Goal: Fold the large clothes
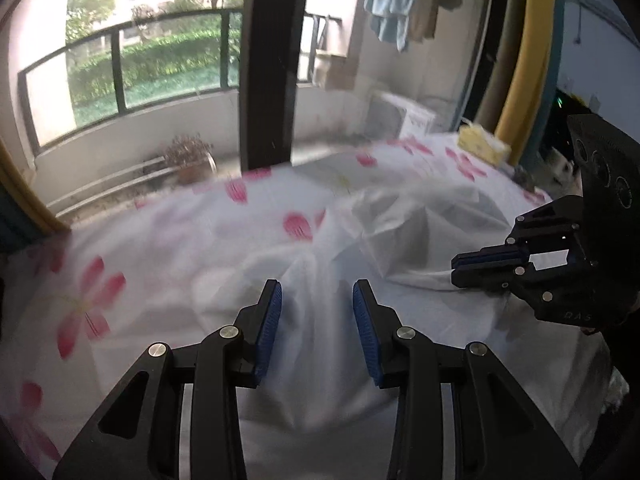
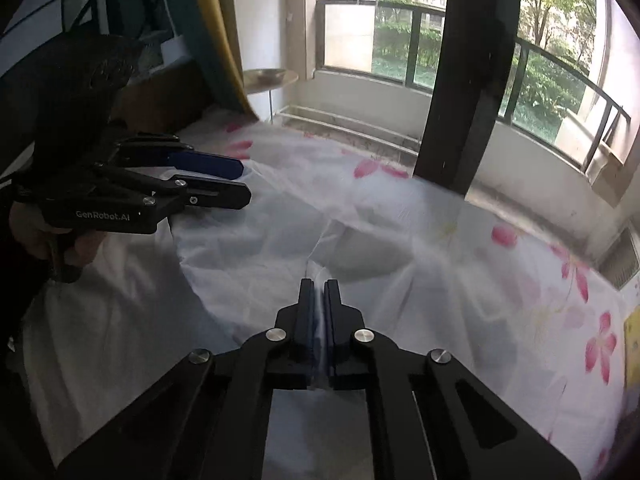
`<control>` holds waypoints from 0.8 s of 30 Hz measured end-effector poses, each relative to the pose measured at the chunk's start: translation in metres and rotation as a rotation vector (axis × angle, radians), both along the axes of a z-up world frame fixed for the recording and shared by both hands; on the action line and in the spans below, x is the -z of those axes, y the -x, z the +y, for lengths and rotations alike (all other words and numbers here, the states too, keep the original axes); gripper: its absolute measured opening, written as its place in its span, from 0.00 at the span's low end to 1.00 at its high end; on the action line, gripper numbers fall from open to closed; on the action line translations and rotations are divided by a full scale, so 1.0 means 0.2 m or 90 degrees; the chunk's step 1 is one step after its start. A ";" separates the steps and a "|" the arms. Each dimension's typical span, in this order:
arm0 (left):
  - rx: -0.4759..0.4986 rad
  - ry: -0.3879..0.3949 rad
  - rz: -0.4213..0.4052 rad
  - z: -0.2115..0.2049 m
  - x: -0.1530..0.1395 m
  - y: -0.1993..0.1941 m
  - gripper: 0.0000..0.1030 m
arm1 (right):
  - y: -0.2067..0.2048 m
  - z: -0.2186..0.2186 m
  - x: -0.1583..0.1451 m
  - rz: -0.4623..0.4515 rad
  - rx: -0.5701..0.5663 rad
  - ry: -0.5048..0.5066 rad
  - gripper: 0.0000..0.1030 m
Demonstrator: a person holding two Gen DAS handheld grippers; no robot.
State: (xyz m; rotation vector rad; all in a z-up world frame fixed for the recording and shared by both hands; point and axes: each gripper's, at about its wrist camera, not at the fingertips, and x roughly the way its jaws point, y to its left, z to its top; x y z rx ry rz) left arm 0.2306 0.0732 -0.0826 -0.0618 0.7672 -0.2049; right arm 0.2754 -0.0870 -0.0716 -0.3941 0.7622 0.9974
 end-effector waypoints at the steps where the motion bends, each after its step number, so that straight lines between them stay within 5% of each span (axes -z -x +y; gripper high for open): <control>1: 0.001 -0.002 0.008 -0.01 0.02 0.02 0.38 | 0.03 -0.03 0.03 0.012 0.004 -0.005 0.04; 12: 0.002 0.008 0.023 -0.08 0.10 0.15 0.38 | 0.31 -0.19 0.13 0.051 0.014 -0.024 0.04; 24: 0.007 0.015 0.028 -0.10 0.08 0.19 0.38 | 0.56 -0.27 0.13 0.113 -0.105 0.023 0.04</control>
